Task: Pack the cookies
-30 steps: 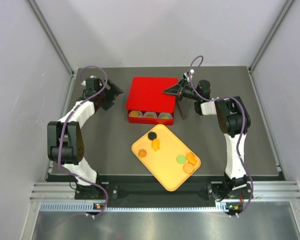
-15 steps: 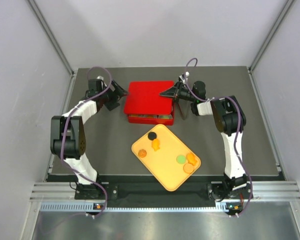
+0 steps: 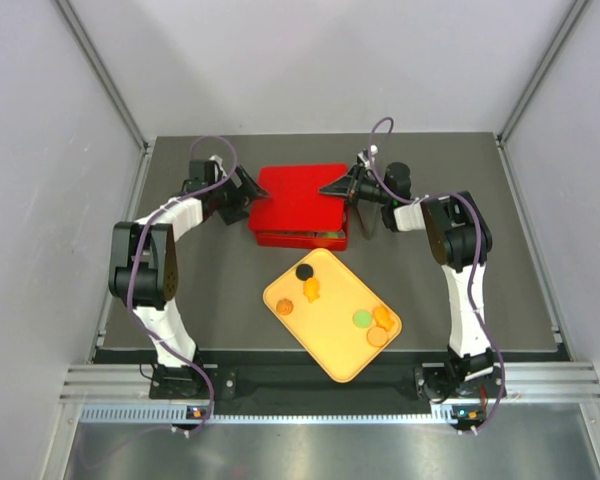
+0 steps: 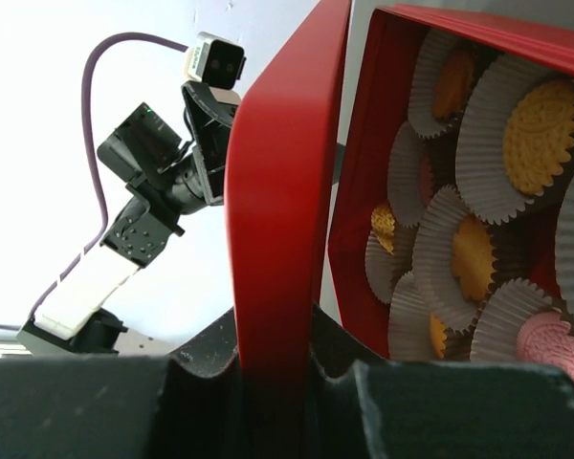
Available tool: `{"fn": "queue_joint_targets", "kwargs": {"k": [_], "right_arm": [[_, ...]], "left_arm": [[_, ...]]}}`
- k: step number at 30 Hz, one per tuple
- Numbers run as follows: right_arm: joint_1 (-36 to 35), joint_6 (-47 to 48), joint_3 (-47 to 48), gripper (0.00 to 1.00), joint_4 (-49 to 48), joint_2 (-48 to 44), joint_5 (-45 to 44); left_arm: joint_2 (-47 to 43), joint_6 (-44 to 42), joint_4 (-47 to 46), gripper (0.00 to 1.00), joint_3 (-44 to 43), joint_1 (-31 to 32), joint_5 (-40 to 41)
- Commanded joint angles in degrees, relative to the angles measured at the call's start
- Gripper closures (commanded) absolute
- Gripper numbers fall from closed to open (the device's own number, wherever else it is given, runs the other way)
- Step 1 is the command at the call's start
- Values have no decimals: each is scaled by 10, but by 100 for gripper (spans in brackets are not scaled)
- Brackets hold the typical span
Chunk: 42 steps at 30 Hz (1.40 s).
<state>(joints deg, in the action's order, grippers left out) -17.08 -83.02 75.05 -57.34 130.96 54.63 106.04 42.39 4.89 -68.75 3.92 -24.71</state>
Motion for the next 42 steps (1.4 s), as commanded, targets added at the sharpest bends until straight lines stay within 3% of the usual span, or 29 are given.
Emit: {"fn": "queue_joint_targets", "kwargs": {"k": [1, 20, 31, 39, 42], "right_arm": [[-1, 15, 2, 100, -26, -2, 13], [21, -20, -31, 95, -74, 0, 17], [36, -54, -48, 86, -126, 11, 18], [36, -54, -43, 85, -124, 15, 20], [36, -100, -37, 89, -183, 30, 17]], "left_arm": [[1, -17, -3, 1, -21, 3, -9], [16, -29, 18, 3, -34, 19, -3], [36, -41, 53, 5, -64, 31, 12], [29, -41, 51, 5, -60, 33, 18], [22, -41, 47, 3, -61, 33, 16]]}}
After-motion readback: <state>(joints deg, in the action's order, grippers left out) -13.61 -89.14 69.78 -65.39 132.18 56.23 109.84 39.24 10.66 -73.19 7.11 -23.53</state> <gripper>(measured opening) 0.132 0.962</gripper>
